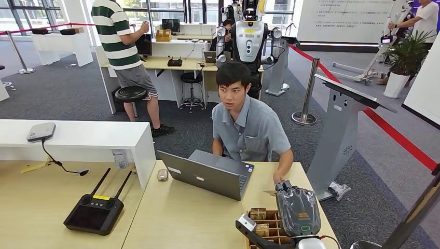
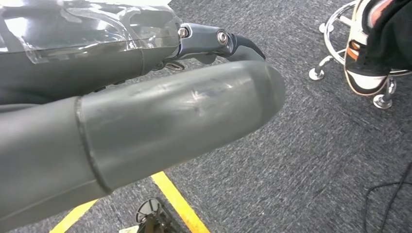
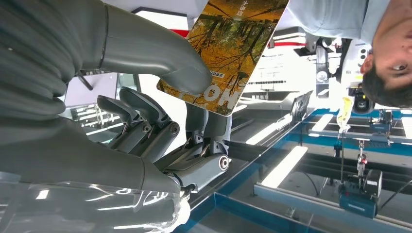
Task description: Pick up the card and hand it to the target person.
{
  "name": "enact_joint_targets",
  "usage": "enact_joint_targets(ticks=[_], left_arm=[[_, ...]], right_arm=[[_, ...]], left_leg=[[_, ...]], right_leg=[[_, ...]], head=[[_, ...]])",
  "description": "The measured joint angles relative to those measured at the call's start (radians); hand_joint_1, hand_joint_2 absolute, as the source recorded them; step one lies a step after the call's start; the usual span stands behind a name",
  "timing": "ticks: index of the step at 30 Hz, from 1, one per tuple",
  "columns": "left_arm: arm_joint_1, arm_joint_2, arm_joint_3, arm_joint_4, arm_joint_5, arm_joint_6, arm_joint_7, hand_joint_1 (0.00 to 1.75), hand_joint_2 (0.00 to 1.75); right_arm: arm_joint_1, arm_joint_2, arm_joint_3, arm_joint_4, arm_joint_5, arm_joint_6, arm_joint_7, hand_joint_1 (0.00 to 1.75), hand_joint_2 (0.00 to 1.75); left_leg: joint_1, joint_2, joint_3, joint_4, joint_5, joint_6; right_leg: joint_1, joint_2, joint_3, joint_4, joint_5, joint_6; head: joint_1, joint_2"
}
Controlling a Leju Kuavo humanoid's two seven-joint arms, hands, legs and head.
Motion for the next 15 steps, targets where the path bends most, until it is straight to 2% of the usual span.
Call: enact_joint_targets(ticks=[15], left_arm=[[-0.001, 0.000, 0.003, 0.008, 0.021, 0.000, -0.030, 0.00, 0.00]], right_arm=[[-0.001, 0.003, 0.017, 0.003, -0.044, -0.014, 0.000, 1.75, 1.75]], left_leg=[[0.000, 0.000, -0.001, 0.000, 0.000, 0.000]], right_leg=[[0.000, 0.000, 0.000, 0.000, 0.000, 0.000]], head=[[0.000, 0.000]])
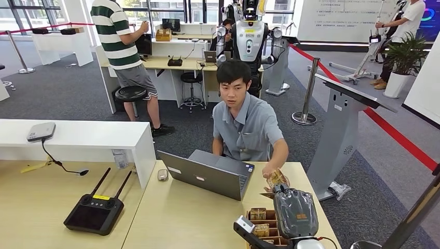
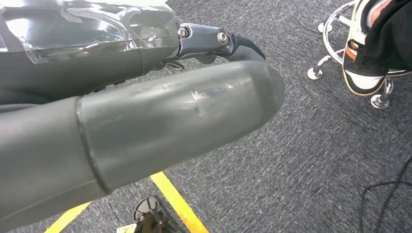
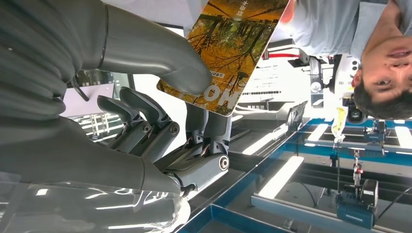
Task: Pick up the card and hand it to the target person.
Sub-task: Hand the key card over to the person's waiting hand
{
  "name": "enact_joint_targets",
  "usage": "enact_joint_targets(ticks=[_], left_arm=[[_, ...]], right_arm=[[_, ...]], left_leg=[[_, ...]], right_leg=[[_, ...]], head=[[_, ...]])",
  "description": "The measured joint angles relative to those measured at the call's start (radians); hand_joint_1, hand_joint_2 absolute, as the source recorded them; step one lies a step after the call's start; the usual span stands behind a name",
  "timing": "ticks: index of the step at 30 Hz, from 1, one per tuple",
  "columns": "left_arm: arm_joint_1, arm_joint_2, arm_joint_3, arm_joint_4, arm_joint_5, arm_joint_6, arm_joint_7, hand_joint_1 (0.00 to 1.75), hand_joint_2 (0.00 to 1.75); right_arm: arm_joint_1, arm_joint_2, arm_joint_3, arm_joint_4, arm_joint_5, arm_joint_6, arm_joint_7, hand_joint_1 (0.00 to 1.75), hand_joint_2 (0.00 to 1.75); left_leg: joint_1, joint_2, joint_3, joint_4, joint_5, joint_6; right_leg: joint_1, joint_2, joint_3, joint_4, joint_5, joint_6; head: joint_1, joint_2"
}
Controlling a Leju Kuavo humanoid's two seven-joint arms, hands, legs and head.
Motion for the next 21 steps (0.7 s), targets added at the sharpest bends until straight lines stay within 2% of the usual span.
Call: enact_joint_targets(ticks=[12, 14, 15, 18, 19, 21], left_arm=[[0.000, 0.001, 0.000, 0.000, 0.000, 0.000, 0.007, 0.00, 0.00], [0.000, 0.001, 0.000, 0.000, 0.000, 0.000, 0.007, 0.00, 0.00], [0.000, 0.001, 0.000, 0.000, -0.001, 0.000, 0.008, 0.00, 0.00], [0.000, 0.001, 0.000, 0.000, 0.000, 0.000, 0.007, 0.00, 0.00], [0.000, 0.001, 0.000, 0.000, 0.000, 0.000, 0.007, 0.00, 0.00], [0.000, 0.001, 0.000, 0.000, -0.001, 0.000, 0.007, 0.00, 0.00]], right_arm=[[0.000, 0.002, 0.016, 0.016, -0.011, 0.000, 0.000, 1.75, 1.75], [0.000, 0.004, 0.017, 0.016, -0.011, 0.000, 0.000, 1.66, 1.75], [0.000, 0.005, 0.018, 0.016, -0.011, 0.000, 0.000, 1.52, 1.75], [0.000, 0.007, 0.022, 0.016, -0.011, 0.000, 0.000, 0.29, 1.75], [0.001, 0.007, 0.023, 0.016, -0.011, 0.000, 0.000, 0.00, 1.75], [0.002, 0.007, 0.023, 0.016, -0.009, -0.003, 0.000, 0.00, 1.75]], left_leg=[[0.000, 0.000, 0.000, 0.000, 0.000, 0.000], [0.000, 0.000, 0.000, 0.000, 0.000, 0.000], [0.000, 0.000, 0.000, 0.000, 0.000, 0.000], [0.000, 0.000, 0.000, 0.000, 0.000, 0.000], [0.000, 0.000, 0.000, 0.000, 0.000, 0.000], [0.000, 0.000, 0.000, 0.000, 0.000, 0.000]], right_leg=[[0.000, 0.000, 0.000, 0.000, 0.000, 0.000], [0.000, 0.000, 0.000, 0.000, 0.000, 0.000], [0.000, 0.000, 0.000, 0.000, 0.000, 0.000], [0.000, 0.000, 0.000, 0.000, 0.000, 0.000], [0.000, 0.000, 0.000, 0.000, 0.000, 0.000], [0.000, 0.000, 0.000, 0.000, 0.000, 0.000]], head=[[0.000, 0.000], [0.000, 0.000], [0.000, 0.000], [0.000, 0.000], [0.000, 0.000], [0.000, 0.000]])
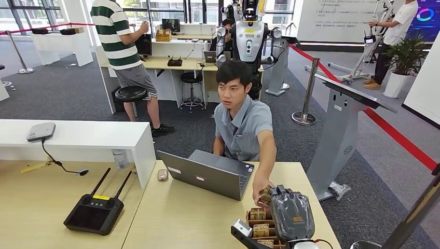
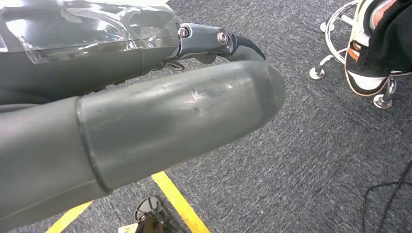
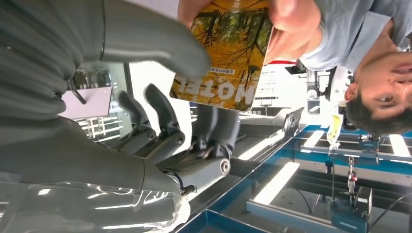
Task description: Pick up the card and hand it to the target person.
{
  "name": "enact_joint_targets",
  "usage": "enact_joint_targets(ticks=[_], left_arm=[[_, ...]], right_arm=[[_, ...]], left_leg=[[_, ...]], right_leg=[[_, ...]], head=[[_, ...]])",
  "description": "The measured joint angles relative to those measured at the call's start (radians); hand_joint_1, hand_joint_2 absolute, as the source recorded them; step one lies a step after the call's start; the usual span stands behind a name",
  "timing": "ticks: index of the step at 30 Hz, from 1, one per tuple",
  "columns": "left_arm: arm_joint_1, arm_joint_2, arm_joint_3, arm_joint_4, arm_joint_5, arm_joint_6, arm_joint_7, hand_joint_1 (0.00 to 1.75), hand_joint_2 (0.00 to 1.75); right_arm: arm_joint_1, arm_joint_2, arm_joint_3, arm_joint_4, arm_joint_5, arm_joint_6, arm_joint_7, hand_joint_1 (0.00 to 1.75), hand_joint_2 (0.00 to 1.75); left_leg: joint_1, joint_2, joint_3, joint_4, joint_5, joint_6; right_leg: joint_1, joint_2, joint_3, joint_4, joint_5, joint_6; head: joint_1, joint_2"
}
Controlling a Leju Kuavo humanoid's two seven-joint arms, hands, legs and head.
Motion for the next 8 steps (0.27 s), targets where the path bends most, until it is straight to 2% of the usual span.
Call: enact_joint_targets(ticks=[8], left_arm=[[0.000, 0.000, 0.000, 0.000, -0.004, 0.000, -0.001, 0.00, 0.00]], right_arm=[[0.009, 0.001, 0.000, 0.000, 0.012, -0.014, 0.000, 0.00, 1.75]], left_leg=[[0.000, 0.000, 0.000, 0.000, 0.000, 0.000]], right_leg=[[0.000, 0.000, 0.000, 0.000, 0.000, 0.000]], head=[[0.000, 0.000]])
